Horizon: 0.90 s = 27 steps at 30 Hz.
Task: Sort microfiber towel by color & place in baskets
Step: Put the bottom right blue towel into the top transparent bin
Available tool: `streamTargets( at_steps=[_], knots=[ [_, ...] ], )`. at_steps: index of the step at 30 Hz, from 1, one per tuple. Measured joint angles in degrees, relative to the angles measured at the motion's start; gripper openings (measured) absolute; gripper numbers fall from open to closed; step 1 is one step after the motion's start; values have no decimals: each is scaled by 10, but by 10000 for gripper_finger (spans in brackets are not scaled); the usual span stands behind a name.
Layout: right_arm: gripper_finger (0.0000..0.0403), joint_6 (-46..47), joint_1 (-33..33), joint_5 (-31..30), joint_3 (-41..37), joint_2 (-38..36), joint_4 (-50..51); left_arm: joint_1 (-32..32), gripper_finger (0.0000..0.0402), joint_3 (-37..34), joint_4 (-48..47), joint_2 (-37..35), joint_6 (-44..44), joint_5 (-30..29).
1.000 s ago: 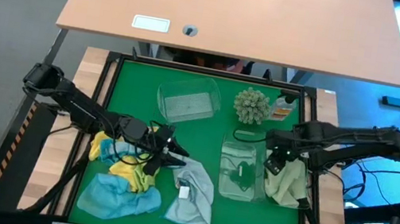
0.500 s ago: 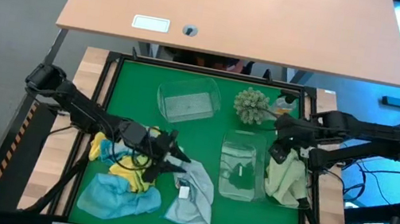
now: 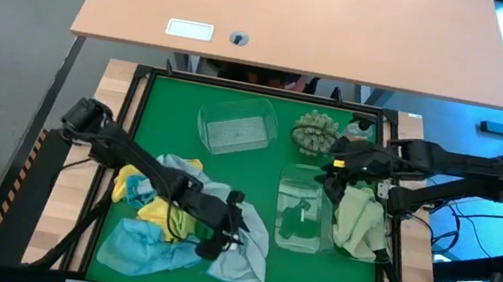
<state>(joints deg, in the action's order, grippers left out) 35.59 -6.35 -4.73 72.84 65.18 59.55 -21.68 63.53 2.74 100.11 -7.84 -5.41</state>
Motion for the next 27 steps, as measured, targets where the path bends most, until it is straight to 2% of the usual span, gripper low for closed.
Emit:
streamTargets(
  at_steps=[18, 27],
  knots=[
    [195, -2, 0, 24, 0, 44, 3, 22, 166, 2, -19, 114, 23, -43],
    [195, -29, 0, 28, 0, 49, 1, 48, 166, 4, -15, 155, 20, 4]
  ],
)
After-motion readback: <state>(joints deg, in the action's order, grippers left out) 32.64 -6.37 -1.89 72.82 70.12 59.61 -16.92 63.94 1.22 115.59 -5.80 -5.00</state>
